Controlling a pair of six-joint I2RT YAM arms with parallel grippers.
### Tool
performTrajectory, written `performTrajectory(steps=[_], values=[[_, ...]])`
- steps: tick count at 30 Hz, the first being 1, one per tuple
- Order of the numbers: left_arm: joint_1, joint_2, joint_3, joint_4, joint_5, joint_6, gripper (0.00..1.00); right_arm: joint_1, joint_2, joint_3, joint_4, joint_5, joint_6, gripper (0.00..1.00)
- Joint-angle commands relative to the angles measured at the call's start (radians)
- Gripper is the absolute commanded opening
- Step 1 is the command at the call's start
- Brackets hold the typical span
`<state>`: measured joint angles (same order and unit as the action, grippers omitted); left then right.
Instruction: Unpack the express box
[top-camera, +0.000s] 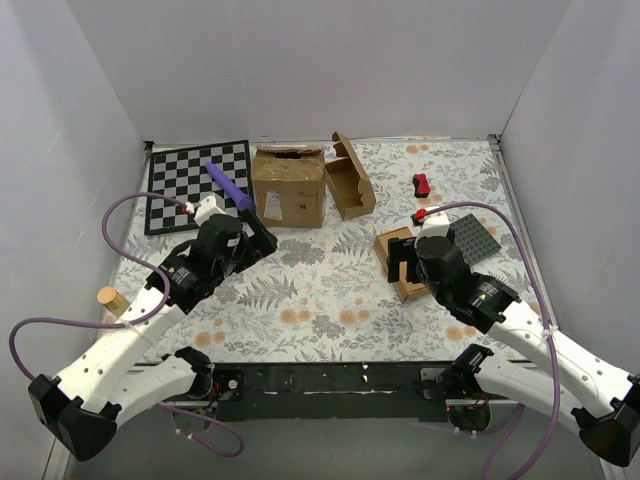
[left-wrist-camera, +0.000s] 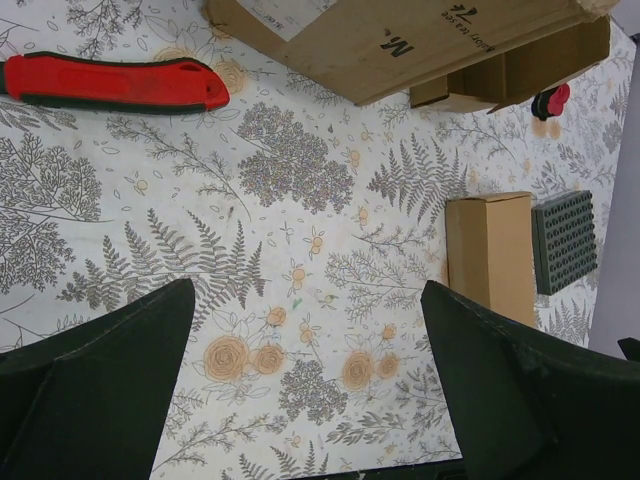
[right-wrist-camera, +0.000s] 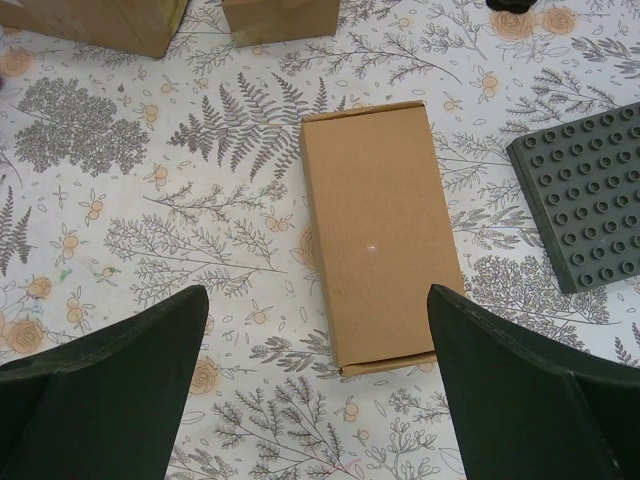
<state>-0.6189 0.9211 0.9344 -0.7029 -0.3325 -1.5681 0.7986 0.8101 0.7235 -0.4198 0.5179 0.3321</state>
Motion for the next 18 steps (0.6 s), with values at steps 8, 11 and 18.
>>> performTrajectory(steps=[8, 11, 18], values=[[0.002, -0.084, -0.031, -0.010, -0.071, 0.039, 0.98, -0.001, 0.006, 0.042, -0.003, -0.003, -0.038, 0.98], [0.002, -0.048, -0.022, -0.043, -0.074, 0.033, 0.98, -0.001, 0.055, 0.063, -0.020, 0.013, -0.064, 0.98], [0.004, -0.103, -0.029, 0.025, 0.036, 0.088, 0.98, -0.004, 0.369, 0.319, -0.131, 0.165, -0.103, 0.99]])
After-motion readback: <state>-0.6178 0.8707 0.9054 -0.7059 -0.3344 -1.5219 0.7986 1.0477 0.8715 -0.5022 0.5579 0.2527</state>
